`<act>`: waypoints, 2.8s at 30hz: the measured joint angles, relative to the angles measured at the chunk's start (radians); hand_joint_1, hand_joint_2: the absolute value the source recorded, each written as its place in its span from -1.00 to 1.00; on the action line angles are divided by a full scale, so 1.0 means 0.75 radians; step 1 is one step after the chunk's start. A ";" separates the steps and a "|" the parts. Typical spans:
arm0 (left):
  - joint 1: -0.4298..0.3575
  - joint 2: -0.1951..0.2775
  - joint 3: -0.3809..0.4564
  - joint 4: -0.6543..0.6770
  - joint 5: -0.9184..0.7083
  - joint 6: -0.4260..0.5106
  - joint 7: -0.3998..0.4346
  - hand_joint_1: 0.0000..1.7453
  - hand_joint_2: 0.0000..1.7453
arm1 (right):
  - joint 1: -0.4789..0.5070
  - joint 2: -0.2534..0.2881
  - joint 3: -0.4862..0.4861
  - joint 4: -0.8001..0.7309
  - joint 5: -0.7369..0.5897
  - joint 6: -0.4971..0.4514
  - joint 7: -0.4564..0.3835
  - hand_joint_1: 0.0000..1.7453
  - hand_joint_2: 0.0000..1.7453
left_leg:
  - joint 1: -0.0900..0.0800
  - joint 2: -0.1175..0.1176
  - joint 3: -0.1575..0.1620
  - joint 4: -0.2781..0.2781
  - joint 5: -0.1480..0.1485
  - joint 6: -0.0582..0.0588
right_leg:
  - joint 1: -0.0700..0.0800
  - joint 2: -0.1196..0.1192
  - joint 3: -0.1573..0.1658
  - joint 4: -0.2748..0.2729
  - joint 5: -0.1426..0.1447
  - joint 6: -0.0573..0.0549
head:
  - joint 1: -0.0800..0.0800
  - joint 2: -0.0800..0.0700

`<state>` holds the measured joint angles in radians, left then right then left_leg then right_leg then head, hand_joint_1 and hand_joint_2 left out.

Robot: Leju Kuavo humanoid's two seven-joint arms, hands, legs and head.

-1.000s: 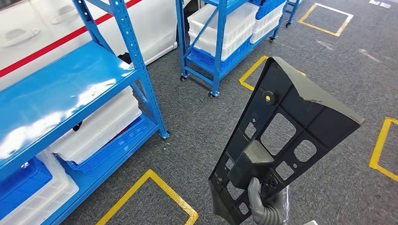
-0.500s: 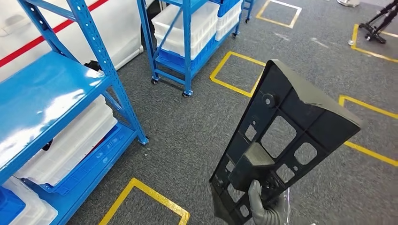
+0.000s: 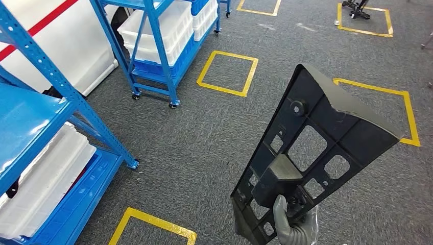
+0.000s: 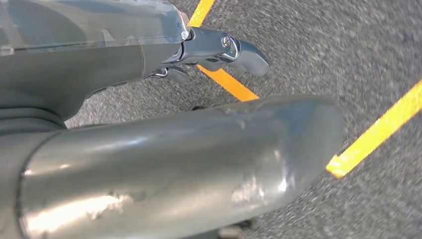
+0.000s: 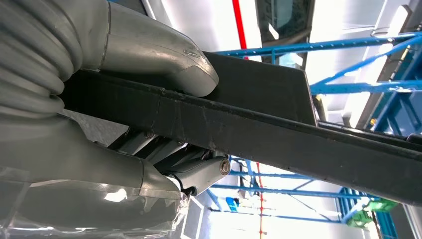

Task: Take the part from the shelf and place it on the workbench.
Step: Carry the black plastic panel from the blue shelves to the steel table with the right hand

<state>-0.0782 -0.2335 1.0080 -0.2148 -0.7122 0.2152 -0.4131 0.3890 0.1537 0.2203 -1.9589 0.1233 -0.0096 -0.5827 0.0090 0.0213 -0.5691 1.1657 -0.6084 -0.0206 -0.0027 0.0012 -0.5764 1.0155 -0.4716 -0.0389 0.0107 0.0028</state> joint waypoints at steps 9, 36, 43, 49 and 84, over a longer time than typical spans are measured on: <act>0.004 0.004 0.002 0.000 -0.009 -0.004 0.000 -1.00 -1.00 | 0.001 0.010 -0.014 -0.001 -0.006 0.058 -0.038 1.00 1.00 | 0.001 -0.145 0.041 -0.188 0.156 0.030 | 0.001 0.162 -0.011 0.019 0.001 0.015 | 0.000 0.000; 0.003 0.004 0.005 0.000 -0.042 0.004 -0.020 -1.00 -1.00 | 0.017 0.058 -0.061 -0.019 -0.004 0.142 -0.071 1.00 1.00 | 0.005 -0.046 -0.033 0.012 0.080 0.008 | -0.002 0.100 -0.004 0.011 0.000 0.004 | -0.003 0.000; -0.005 0.004 0.009 0.000 -0.042 0.003 -0.017 -1.00 -1.00 | 0.020 0.061 -0.064 -0.021 -0.003 0.143 -0.074 1.00 1.00 | 0.005 -0.084 0.053 -0.215 0.165 0.047 | -0.005 0.141 -0.036 0.038 -0.008 0.054 | 0.001 0.000; 0.002 0.004 0.010 0.000 -0.042 0.002 -0.017 -1.00 -1.00 | 0.018 0.061 -0.065 -0.021 -0.002 0.143 -0.074 1.00 1.00 | 0.001 0.029 0.054 -0.227 0.169 0.063 | -0.014 0.006 -0.187 0.354 -0.146 0.078 | 0.011 0.000; 0.001 0.003 0.021 0.000 -0.041 -0.022 -0.004 -1.00 -1.00 | 0.024 0.066 -0.071 -0.024 0.003 0.159 -0.054 1.00 1.00 | -0.002 0.095 0.085 -0.228 0.140 0.038 | -0.014 -0.077 -0.016 0.032 -0.004 0.080 | 0.012 0.000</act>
<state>-0.0773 -0.2311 1.0239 -0.2148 -0.7433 0.1988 -0.4164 0.4071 0.2030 0.1670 -1.9769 0.1259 0.1099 -0.6231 0.0076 0.0927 -0.5054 0.9945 -0.5035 0.0082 -0.0132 -0.0568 -0.5885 1.0394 -0.4749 0.0208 0.0195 0.0027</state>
